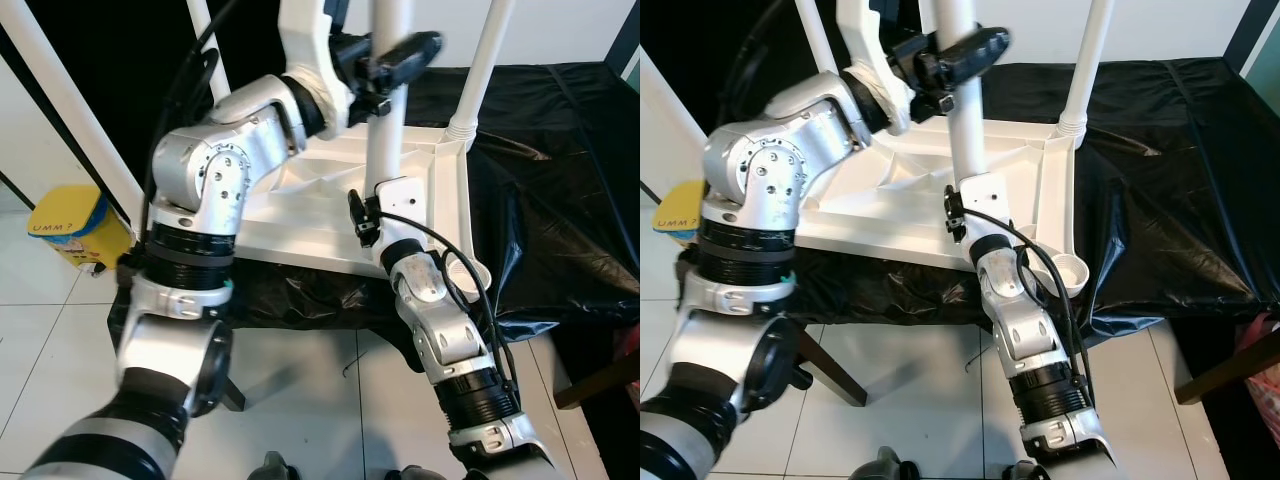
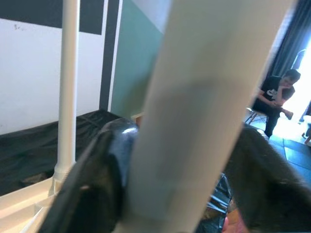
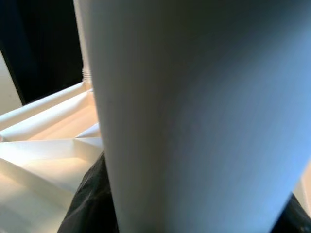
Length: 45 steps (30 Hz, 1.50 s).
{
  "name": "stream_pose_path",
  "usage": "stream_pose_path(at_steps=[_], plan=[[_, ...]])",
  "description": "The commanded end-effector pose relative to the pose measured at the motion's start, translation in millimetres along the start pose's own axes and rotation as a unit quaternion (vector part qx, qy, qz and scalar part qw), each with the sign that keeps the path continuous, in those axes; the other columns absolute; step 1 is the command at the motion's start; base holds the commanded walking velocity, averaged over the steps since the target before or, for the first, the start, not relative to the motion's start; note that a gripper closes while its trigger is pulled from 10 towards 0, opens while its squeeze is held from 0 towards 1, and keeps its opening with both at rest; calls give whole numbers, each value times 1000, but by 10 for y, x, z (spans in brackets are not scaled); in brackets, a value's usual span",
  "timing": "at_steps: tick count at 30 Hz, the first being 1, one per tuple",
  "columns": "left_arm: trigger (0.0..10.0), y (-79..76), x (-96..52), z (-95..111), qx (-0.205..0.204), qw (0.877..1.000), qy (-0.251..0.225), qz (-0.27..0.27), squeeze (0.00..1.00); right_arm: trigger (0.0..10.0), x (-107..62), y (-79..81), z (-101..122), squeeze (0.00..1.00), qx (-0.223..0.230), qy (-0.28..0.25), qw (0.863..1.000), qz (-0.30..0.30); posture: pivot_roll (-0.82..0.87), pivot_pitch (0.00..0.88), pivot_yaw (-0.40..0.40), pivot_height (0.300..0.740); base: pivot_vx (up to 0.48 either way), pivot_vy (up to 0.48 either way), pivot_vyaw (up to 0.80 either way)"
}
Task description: Building children table
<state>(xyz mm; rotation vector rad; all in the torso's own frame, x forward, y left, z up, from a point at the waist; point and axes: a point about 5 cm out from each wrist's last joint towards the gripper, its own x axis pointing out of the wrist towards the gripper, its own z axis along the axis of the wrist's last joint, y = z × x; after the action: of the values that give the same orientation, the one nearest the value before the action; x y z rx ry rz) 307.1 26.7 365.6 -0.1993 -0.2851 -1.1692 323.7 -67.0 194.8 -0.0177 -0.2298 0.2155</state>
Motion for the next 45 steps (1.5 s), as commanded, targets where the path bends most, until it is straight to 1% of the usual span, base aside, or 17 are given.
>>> stream_pose_path(at_steps=[1,2,3,7,9,11,16,18,19,21,22,24,31,34,37,40,45], plan=[[10000,-60,-12,59,20,999,-8,-24,1000,10000,20,-30,-28,0,8,13,1000,-11,-8,45,66,740,0,0,0],[10000,-60,-12,59,20,999,-8,-24,1000,10000,20,-30,-28,0,8,13,1000,-11,-8,45,66,740,0,0,0],[10000,-54,-16,55,21,1000,-7,-20,0,10000,25,-56,-24,0,10,13,1000,-20,-9,45,66,740,0,0,0],[10000,11,-36,64,5,1000,-20,4,0,10000,31,-144,-23,0,27,17,998,-48,-15,50,65,740,0,0,0],[10000,58,-58,58,11,999,-28,23,0,10000,27,-204,-29,0,39,21,997,-62,-17,49,63,740,0,0,0],[10000,110,-92,56,30,998,-34,47,0,10000,22,-255,-35,0,44,24,996,-74,-19,48,60,740,0,0,0],[10000,147,-133,49,33,997,-38,60,0,10000,15,-288,-37,0,44,25,995,-80,-24,48,59,740,0,0,0],[10000,192,-217,29,36,996,-43,76,0,10000,-1,-342,-44,0,41,27,995,-91,-29,52,57,740,0,0,0],[10000,192,-217,29,36,996,-43,76,0,10000,-1,-342,-44,0,41,27,995,-91,-29,52,57,740,0,0,0],[10000,248,-326,-48,38,992,-43,109,0,10000,-31,-423,-33,0,29,23,994,-101,-36,72,58,740,0,0,0],[10000,248,-326,-48,38,992,-43,109,0,10000,-31,-423,-33,0,29,23,994,-101,-36,72,58,740,0,0,0],[10000,282,-403,-134,43,989,-38,133,0,10000,-64,-491,-15,0,20,17,994,-108,-37,81,57,740,0,0,0],[10000,298,-480,-274,52,987,-23,153,0,10000,-140,-601,-14,0,10,11,993,-117,-32,91,54,740,0,0,0],[10000,257,-584,-422,66,986,-4,151,0,10000,-235,-700,-48,0,-16,8,993,-121,-43,111,57,740,0,0,0],[10000,243,-624,-468,69,986,-2,151,0,10000,-271,-743,-52,0,-39,3,992,-124,-44,119,64,740,0,0,0],[10000,228,-645,-507,66,987,3,147,0,10000,-288,-775,-52,0,-44,0,991,-128,-43,128,67,740,0,0,0],[10000,167,-728,-699,69,987,35,139,0,10000,-357,-895,-55,0,-44,-6,990,-137,-51,137,77,740,0,0,0]])
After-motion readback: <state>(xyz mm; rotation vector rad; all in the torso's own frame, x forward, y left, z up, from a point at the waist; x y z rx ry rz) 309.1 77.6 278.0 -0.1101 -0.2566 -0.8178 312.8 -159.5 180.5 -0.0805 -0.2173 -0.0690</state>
